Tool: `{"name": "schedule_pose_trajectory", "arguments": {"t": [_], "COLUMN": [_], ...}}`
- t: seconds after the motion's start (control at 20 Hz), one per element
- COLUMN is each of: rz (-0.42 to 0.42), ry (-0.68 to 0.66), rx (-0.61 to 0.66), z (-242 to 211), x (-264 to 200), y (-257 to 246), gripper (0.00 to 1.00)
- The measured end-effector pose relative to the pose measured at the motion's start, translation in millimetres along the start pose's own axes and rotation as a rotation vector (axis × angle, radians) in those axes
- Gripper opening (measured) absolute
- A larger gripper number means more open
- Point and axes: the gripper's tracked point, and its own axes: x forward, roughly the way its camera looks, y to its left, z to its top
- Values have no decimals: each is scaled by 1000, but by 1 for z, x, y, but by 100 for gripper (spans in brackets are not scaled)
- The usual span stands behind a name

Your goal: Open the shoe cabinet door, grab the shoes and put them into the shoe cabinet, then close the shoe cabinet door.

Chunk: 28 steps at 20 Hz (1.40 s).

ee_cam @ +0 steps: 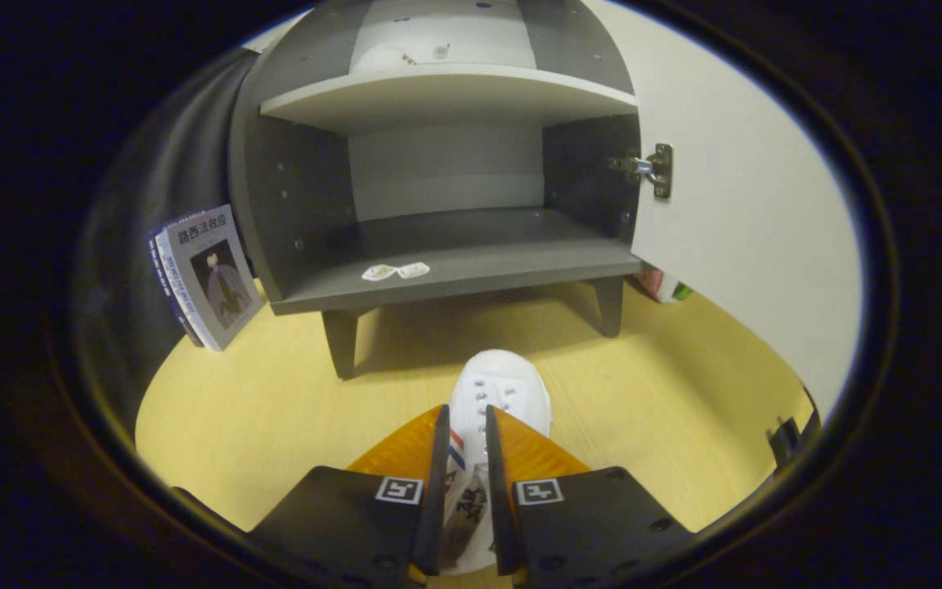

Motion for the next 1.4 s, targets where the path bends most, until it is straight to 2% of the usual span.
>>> {"name": "schedule_pose_trajectory", "arguments": {"t": [0.05,0.1,0.25,0.45,0.65,0.8,1.4], "rz": [-6,-7,-8,9,9,6,-34], "ry": [13,26,47,51,-1,11,15], "rx": [6,12,21,32,64,81,244], "z": [-6,-12,-25,-33,-23,-30,-34], "x": [0,-1,-2,4,3,6,8], "y": [-2,-3,-4,1,2,1,-8], "gripper": [27,44,49,50,48,48,49]}}
